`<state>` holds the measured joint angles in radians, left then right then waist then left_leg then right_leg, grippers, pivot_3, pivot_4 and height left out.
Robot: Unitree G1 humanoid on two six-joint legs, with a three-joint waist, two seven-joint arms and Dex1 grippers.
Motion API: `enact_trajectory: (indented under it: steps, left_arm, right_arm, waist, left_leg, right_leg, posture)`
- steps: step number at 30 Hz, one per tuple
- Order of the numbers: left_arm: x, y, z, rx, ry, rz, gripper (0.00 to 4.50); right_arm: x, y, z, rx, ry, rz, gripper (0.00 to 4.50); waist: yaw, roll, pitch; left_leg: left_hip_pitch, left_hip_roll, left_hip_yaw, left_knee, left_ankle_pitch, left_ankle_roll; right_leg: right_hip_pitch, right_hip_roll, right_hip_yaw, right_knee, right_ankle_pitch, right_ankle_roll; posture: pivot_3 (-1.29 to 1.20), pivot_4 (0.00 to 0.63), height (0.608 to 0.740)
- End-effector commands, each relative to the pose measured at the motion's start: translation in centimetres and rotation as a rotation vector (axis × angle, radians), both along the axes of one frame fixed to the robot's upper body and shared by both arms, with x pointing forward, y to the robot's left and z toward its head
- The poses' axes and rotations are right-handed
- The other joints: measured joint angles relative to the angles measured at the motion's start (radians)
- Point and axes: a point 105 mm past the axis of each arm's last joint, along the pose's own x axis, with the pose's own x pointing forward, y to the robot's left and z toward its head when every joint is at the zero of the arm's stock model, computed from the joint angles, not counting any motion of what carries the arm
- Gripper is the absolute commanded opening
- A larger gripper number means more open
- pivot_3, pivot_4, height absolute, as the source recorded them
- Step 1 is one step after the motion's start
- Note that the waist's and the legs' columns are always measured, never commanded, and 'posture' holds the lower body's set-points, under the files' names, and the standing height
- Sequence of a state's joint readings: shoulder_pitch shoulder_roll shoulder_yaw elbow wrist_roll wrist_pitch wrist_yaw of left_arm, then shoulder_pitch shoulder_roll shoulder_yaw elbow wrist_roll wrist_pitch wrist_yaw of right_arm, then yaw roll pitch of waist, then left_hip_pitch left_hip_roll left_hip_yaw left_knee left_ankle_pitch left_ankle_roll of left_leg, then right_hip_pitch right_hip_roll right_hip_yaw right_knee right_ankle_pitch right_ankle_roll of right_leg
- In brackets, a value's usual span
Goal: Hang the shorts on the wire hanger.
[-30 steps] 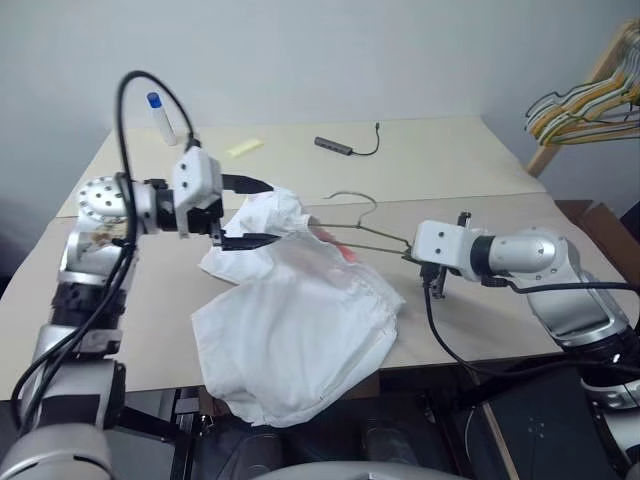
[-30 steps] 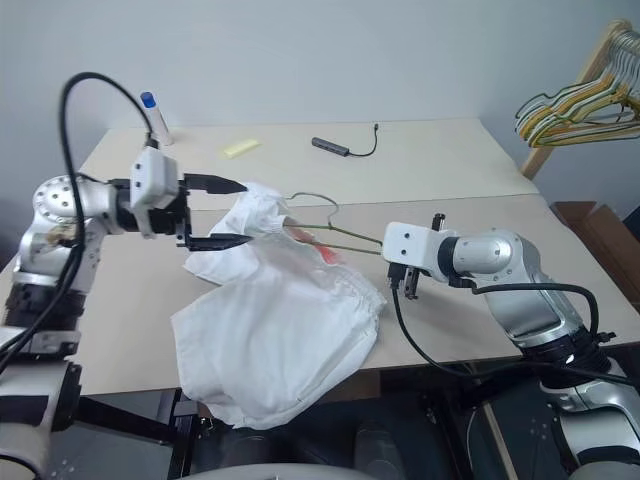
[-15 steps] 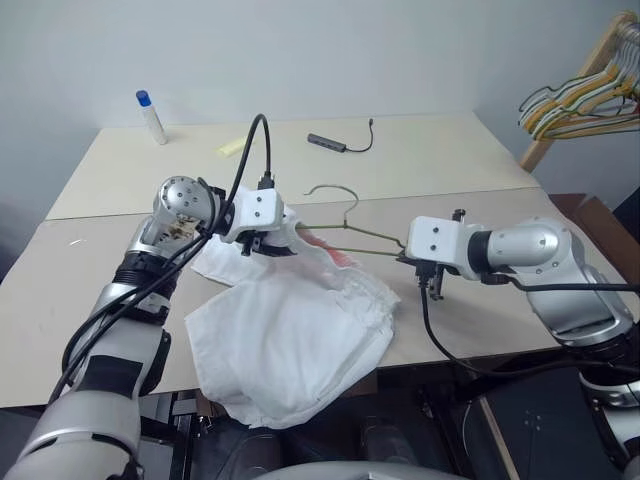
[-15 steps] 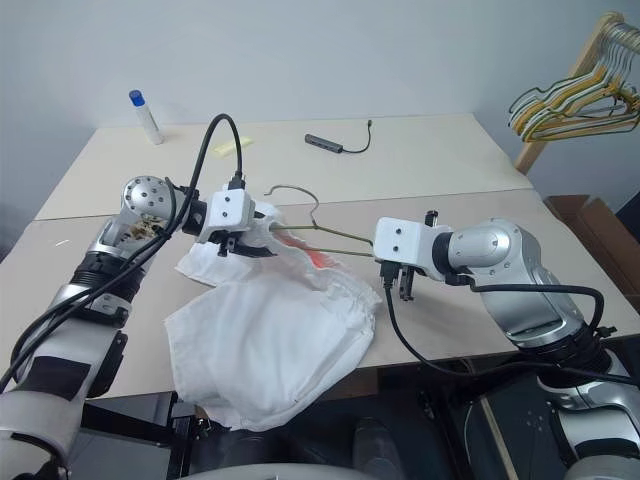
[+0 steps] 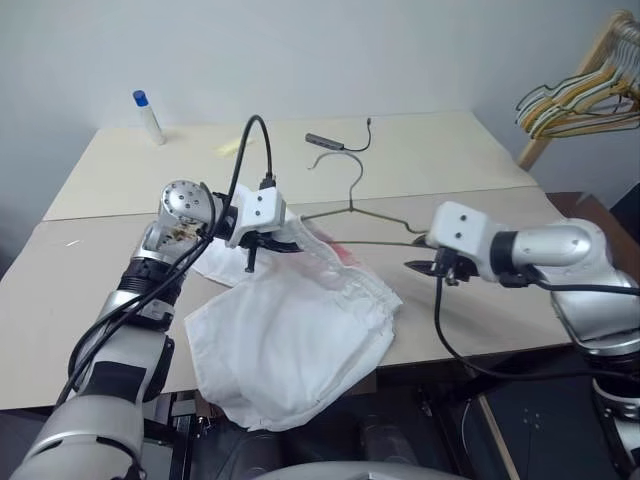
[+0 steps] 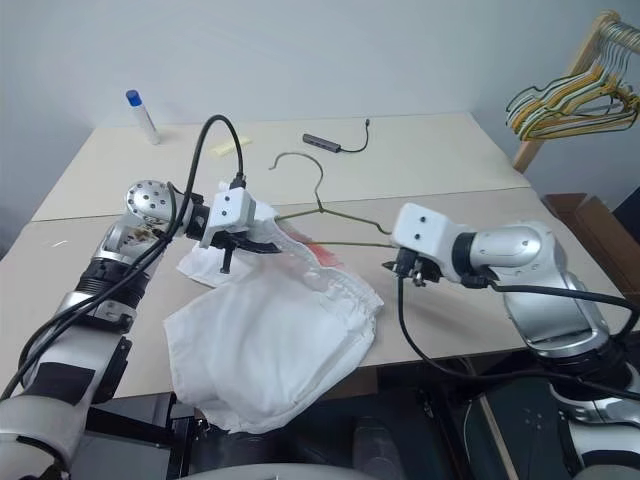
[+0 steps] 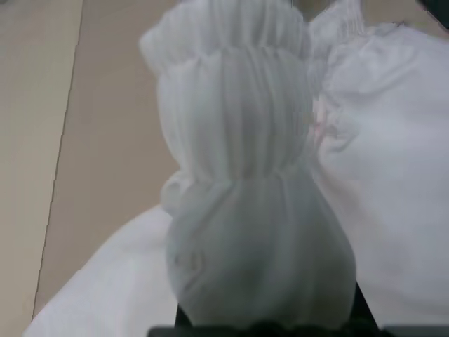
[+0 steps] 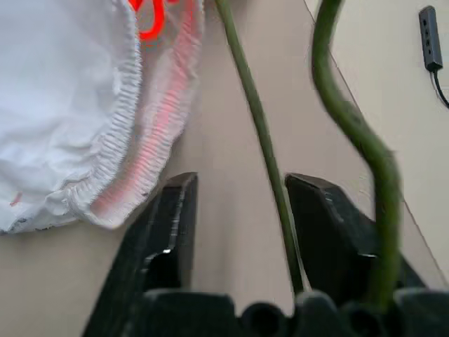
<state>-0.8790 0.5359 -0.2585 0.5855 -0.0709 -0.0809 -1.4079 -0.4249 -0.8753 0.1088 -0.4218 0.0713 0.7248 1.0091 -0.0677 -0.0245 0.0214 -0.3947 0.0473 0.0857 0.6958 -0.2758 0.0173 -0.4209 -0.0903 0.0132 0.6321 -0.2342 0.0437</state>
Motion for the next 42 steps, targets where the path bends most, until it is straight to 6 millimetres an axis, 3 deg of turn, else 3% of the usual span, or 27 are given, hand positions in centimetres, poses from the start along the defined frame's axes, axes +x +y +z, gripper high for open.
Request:
enact_trajectory:
  steps: [1,4,8,14,18,22,32,37,42]
  left_arm:
    - [0.7,1.7,2.2,-0.096,-0.015,0.097,0.08]
    - [0.5,2.0,2.2,-0.101,-0.003,0.108,0.08]
    - [0.8,2.1,2.3,-0.095,-0.008,0.123,0.08]
    - [0.8,2.1,2.6,-0.094,-0.003,0.120,0.08]
    - [0.9,2.1,2.7,-0.094,0.001,0.123,0.08]
    - [0.9,2.2,2.9,-0.098,0.002,0.126,0.08]
    - [0.0,3.3,2.8,-0.121,0.076,0.141,0.08]
    - [-1.5,6.0,0.8,0.032,0.092,0.116,0.08]
    - [-1.5,8.2,-0.5,0.113,0.082,0.177,0.08]
  right_arm:
    - [-0.6,-3.5,0.0,0.032,0.029,-0.161,3.49]
    - [-2.2,-4.2,-1.4,0.079,0.116,-0.186,4.48]
    - [-4.0,-2.3,-4.6,0.208,0.236,-0.177,4.48]
    - [-3.9,2.1,-6.5,0.450,0.338,-0.202,4.48]
    - [-3.7,5.1,-8.4,0.499,0.442,-0.226,4.48]
    - [-2.4,5.5,-10.1,0.491,0.479,-0.351,3.54]
    - [-1.8,2.4,-8.8,0.534,0.427,-0.415,0.02]
    - [0.2,-0.4,-6.4,0.552,0.327,-0.445,0.02]
    - [1.0,-3.0,-4.4,0.526,0.280,-0.419,0.02]
  waist:
    - [0.000,0.000,0.000]
    - [-0.003,0.000,0.000]
    - [-0.004,0.000,0.000]
    - [-0.006,0.000,0.000]
    - [-0.005,0.000,0.000]
    - [-0.004,-0.001,-0.001]
    - [-0.008,-0.001,-0.001]
    - [-0.031,-0.001,-0.001]
    - [-0.026,-0.001,-0.001]
  left_leg:
    - [0.000,0.000,0.000,0.000,0.000,0.000]
    - [0.000,0.000,0.000,0.000,0.000,0.001]
    - [0.004,0.000,0.000,0.000,0.000,0.001]
    - [0.005,0.000,0.000,-0.001,0.000,0.001]
    - [0.004,0.000,0.000,-0.001,0.000,0.001]
    - [0.004,0.000,0.000,0.000,0.000,0.001]
    - [0.003,0.000,-0.001,0.000,0.000,0.001]
    - [0.003,0.000,0.000,0.000,0.000,0.001]
    - [0.003,0.000,-0.001,-0.001,0.000,0.001]
  right_leg:
    - [0.000,0.000,0.000,0.000,0.000,0.000]
    - [0.000,0.000,0.000,0.000,0.000,0.000]
    - [0.003,0.001,0.000,0.001,0.000,0.000]
    - [0.003,0.001,0.001,0.001,0.001,0.000]
    - [0.003,0.001,0.001,0.001,0.000,0.000]
    - [0.002,0.001,0.001,0.001,0.001,-0.001]
    - [0.002,0.001,0.001,0.001,0.001,0.000]
    - [0.002,0.001,0.002,0.002,0.001,0.000]
    - [0.002,0.001,0.001,0.001,0.001,0.000]
  posture:
    - [-0.11,0.000,0.740]
    - [-0.10,0.000,0.740]
    - [-0.10,0.000,0.740]
    - [-0.10,0.000,0.740]
    - [-0.10,0.000,0.740]
    - [-0.09,0.000,0.740]
    - [-0.10,0.000,0.740]
    - [-0.11,0.000,0.740]
    - [-0.10,0.000,0.740]
